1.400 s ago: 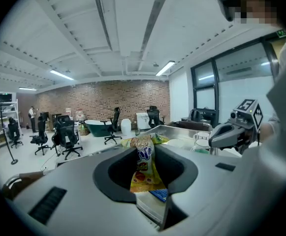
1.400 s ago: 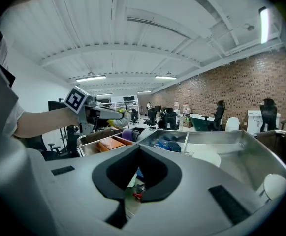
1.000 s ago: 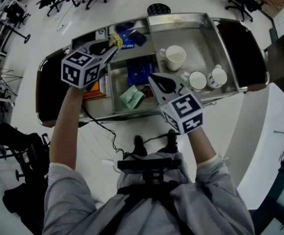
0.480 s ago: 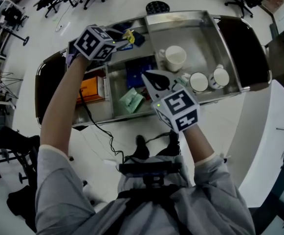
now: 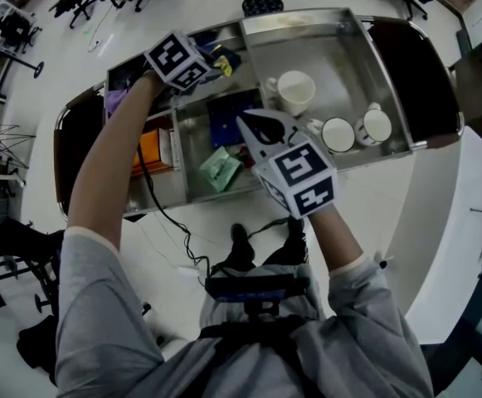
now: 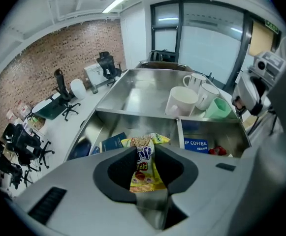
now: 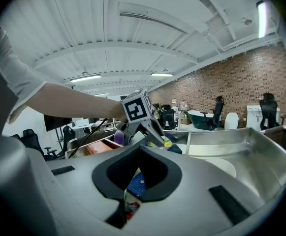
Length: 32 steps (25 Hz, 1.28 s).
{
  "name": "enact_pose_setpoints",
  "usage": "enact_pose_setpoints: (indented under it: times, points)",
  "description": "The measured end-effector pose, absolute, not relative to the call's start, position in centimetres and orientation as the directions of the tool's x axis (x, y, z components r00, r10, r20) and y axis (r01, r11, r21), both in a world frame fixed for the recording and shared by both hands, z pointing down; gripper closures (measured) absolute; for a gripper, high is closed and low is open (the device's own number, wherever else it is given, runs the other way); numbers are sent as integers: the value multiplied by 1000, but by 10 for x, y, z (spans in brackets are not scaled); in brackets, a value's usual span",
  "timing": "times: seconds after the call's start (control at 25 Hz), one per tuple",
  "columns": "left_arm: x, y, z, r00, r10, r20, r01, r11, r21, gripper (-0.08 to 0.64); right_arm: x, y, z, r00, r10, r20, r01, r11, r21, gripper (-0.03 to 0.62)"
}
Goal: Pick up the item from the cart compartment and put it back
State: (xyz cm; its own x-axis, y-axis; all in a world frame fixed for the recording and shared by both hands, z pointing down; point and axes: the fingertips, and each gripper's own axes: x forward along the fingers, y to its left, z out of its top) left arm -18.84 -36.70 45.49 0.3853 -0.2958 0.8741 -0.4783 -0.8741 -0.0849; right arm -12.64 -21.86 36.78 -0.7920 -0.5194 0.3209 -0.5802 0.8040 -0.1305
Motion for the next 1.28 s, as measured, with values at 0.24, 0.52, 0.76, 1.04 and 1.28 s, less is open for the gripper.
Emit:
enact_pose_setpoints:
  times: [0.24, 0.52, 0.76, 1.04, 1.28]
  points:
    - [-188, -371, 478, 367, -237, 900, -465, -884, -43, 453, -120, -221, 375, -784, -525, 331, -590, 797, -133, 583]
    - [-186, -372, 491, 352, -200, 914, -461, -887, -17, 453, -112, -221, 376, -778, -534, 332, -601, 785, -147, 583]
    - [-186, -373, 495, 344, -197, 918, -473, -881, -12, 448, -110, -219, 378, -776, -533, 337, -603, 784, -148, 583]
    - [-189, -375, 496, 337, -199, 920, -488, -873, -11, 413, -107, -220, 382, -771, -535, 345, -608, 780, -150, 583]
    - [-188, -373, 495, 343, -189, 920, -488, -873, 2, 397, -108, -218, 384, -774, -533, 343, -605, 782, -150, 583]
